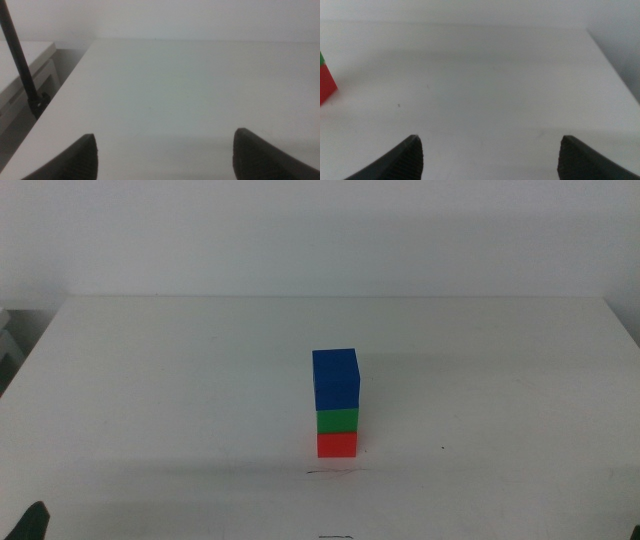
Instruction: Stack red cubes first, then green, then blue cubes in a specific spot.
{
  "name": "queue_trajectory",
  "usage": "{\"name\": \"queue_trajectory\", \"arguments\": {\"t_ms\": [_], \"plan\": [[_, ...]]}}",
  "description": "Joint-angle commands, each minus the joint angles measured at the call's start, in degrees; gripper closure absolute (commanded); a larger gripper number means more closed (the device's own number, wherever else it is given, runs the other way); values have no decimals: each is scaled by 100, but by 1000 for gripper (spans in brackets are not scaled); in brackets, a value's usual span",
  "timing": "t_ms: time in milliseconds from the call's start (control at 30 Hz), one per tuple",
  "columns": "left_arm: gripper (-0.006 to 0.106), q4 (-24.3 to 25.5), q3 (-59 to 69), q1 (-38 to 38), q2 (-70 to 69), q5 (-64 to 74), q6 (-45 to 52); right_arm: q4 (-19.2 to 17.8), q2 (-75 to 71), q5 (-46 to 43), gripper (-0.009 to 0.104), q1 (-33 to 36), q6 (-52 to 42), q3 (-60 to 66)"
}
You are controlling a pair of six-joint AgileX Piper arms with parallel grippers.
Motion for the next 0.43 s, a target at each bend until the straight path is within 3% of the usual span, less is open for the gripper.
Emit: {"name": "queue_trajectory", "arguments": {"t_ms": [0, 400], "plan": [[9, -75, -8, 8, -133, -342, -15, -76, -77, -478, 19, -49, -78, -35], [9, -58, -8, 8, -133, -337, -15, -134, -77, -724, 19, -49, -78, 78]]}}
